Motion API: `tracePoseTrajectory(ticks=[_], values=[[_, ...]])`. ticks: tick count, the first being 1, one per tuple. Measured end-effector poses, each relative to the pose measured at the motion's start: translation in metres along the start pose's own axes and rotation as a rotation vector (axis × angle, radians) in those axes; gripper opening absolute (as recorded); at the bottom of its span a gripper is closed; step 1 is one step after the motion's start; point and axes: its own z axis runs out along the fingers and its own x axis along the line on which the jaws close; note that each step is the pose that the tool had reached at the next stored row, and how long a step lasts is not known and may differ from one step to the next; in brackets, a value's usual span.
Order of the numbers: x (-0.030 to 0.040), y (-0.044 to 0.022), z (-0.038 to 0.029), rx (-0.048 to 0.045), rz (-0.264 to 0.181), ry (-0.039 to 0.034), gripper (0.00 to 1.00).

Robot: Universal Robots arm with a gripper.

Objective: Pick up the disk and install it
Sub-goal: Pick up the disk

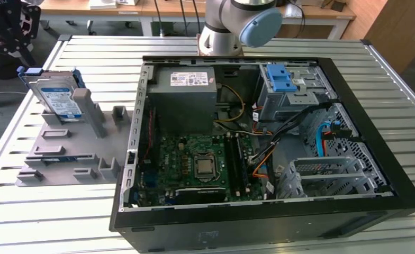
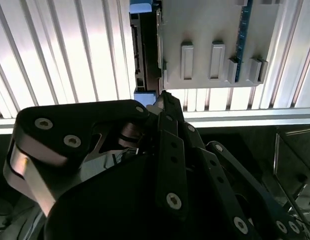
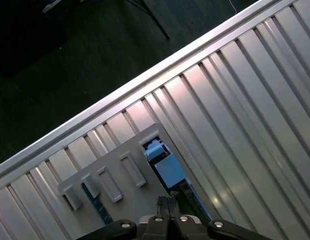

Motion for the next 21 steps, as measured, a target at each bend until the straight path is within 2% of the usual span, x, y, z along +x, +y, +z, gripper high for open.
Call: tracePoseTrajectory(ticks=[9,21], values=[[0.0000,0.0000,0.0003,-0.0034,-0.153,0.0022,0.11],[0.0000,0.0000,0.0003,-0.0036,-0.161,0.0023,0.11]])
